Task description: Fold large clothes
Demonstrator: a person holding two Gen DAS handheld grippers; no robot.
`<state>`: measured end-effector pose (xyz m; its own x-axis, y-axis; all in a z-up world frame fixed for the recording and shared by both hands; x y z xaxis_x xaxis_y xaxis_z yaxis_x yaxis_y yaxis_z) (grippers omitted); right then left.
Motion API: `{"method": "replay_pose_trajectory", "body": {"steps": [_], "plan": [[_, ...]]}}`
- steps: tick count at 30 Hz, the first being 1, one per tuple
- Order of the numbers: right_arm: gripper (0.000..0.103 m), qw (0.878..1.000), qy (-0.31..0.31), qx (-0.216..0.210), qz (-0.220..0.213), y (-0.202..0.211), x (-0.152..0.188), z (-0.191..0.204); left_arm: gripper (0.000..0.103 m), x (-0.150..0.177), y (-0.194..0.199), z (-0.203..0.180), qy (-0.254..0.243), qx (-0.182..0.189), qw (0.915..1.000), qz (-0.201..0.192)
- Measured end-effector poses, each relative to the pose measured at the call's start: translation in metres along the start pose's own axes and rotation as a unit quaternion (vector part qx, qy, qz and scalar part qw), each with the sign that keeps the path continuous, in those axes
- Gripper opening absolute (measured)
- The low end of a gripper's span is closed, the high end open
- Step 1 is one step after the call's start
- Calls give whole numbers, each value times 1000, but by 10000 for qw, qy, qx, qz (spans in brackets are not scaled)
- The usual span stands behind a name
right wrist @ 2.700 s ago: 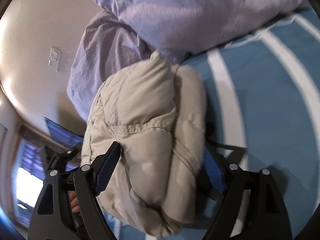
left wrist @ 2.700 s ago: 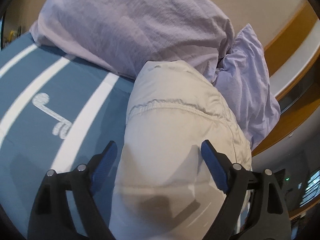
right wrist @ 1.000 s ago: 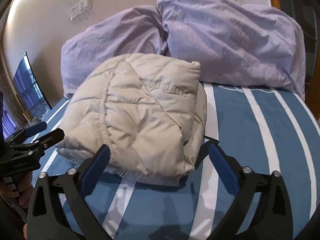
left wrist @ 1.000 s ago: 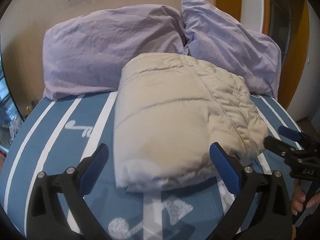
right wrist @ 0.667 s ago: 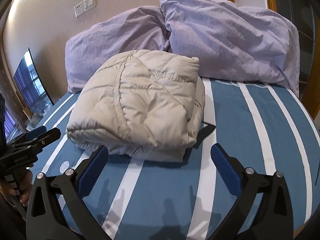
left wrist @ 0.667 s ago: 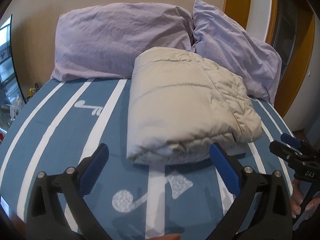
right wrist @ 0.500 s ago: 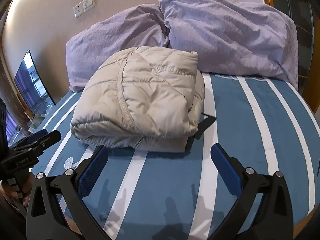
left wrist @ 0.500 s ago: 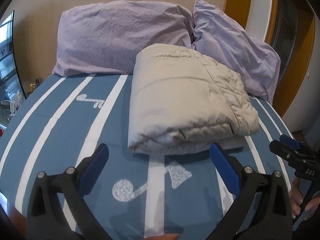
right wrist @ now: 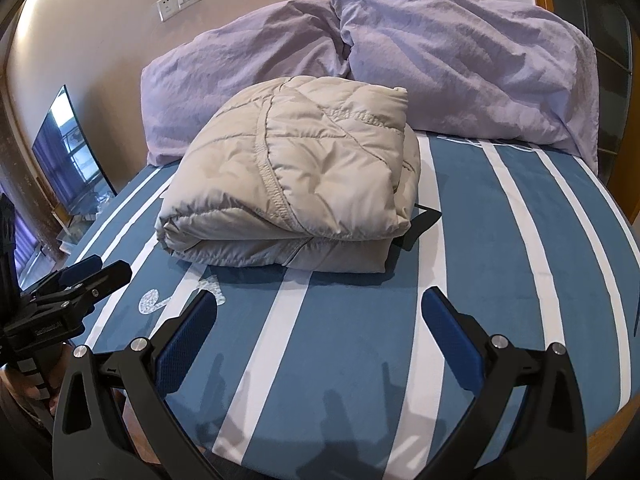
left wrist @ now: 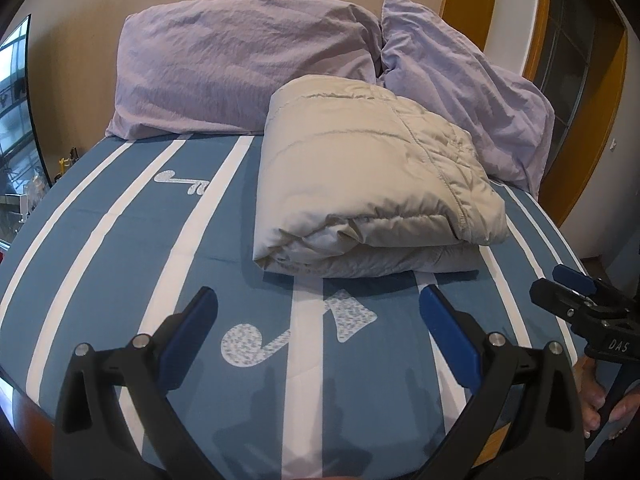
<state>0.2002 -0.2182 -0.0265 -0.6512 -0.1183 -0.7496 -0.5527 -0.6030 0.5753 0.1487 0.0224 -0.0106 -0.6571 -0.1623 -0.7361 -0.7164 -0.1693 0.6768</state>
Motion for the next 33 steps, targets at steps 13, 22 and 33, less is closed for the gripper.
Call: {"method": "replay_pose_trajectory", "body": {"steps": [13, 22, 33], "plan": [[102, 10000, -6, -33, -16, 5, 4, 7, 100, 3, 8, -4, -19, 51, 10000, -9], [102, 10000, -10, -62, -11, 6, 4, 9, 100, 5, 11, -8, -57, 71, 10000, 7], [102, 10000, -32, -71, -6, 5, 6, 11, 100, 5, 11, -13, -92, 97, 9999, 13]]}}
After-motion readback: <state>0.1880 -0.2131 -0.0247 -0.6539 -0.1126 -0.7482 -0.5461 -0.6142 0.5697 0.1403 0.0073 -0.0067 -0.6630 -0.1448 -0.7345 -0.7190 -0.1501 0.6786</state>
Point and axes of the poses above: each gripper's, at about its wrist camera, not at the fingertips, and y roughly against the way its jaws point, z to its left, x to its underside, the point moved 1 cm from there along -y, roughly the way its jaws point, and after that the axes turned 10 degrees about -x, right-handed, at the moved point
